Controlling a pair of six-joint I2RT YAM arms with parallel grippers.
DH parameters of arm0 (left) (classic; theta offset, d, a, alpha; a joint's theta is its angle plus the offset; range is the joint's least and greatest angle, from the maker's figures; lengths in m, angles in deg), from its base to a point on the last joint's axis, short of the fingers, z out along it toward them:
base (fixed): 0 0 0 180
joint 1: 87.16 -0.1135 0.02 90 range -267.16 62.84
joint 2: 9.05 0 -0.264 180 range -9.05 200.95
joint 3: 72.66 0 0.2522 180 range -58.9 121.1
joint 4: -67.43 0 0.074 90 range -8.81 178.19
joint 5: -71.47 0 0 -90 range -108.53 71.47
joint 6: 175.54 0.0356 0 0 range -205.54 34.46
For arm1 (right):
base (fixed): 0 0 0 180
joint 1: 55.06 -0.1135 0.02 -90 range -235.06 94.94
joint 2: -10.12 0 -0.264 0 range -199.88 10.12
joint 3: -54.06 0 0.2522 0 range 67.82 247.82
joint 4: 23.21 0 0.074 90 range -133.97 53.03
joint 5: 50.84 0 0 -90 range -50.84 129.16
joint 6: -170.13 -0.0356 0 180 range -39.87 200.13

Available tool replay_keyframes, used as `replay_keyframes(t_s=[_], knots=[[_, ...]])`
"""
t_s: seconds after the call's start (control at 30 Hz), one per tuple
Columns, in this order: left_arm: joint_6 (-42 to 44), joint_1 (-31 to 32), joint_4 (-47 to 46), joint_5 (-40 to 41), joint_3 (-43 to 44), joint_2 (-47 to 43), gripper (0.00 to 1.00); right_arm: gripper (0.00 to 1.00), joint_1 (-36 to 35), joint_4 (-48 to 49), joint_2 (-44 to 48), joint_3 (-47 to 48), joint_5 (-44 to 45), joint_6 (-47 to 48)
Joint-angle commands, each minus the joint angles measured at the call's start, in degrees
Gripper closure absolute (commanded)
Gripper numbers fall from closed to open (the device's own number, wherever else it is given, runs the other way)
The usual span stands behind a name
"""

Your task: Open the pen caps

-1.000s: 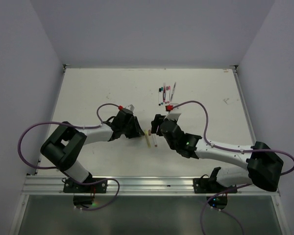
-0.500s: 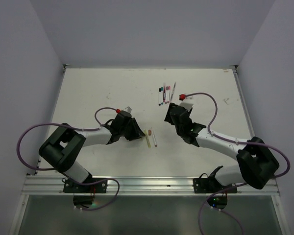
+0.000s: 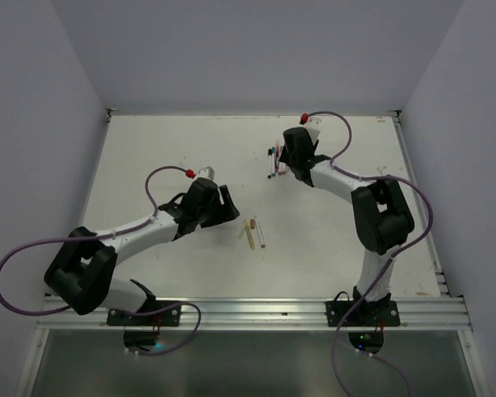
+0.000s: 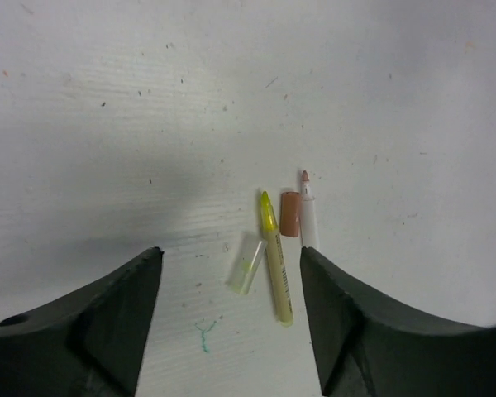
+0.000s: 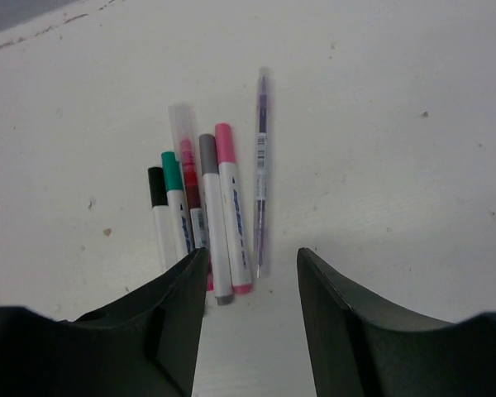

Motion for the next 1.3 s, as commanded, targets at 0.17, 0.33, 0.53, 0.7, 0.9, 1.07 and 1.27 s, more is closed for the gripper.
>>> replay_keyframes(t_s=[0.17,0.33,0.53,0.7,0.9,1.07,1.27], knots=[[11.3,-0.5,6.9,10.2,4.8,-8.2,0.06,0.55,4.5,-7.8,-14.1,18.3,-2.4,2.4],[14.5,-0.6,7.7,13.8,4.2,-13.2,0.00,0.59,5.7,-12.3,-21.0,26.6,-3.7,2.2],[16.2,-0.6,8.0,15.5,2.7,-16.2,0.00,0.66,6.4,-14.4,-25.3,28.8,-4.2,0.5],[16.1,-0.7,8.0,14.0,1.9,-16.6,0.00,0.74,6.8,-15.1,-24.8,25.4,-4.6,0.0],[15.6,-0.6,6.6,10.4,0.4,-18.2,0.00,1.00,6.9,-11.4,-16.6,13.8,-8.0,0.8],[14.9,-0.7,4.9,6.0,0.0,-20.0,0.01,1.00,6.4,-4.4,-2.2,-2.7,-10.6,3.0],[13.0,-0.6,1.2,0.0,0.4,-21.1,0.02,1.00,2.0,3.0,16.1,-20.4,-16.0,6.3]])
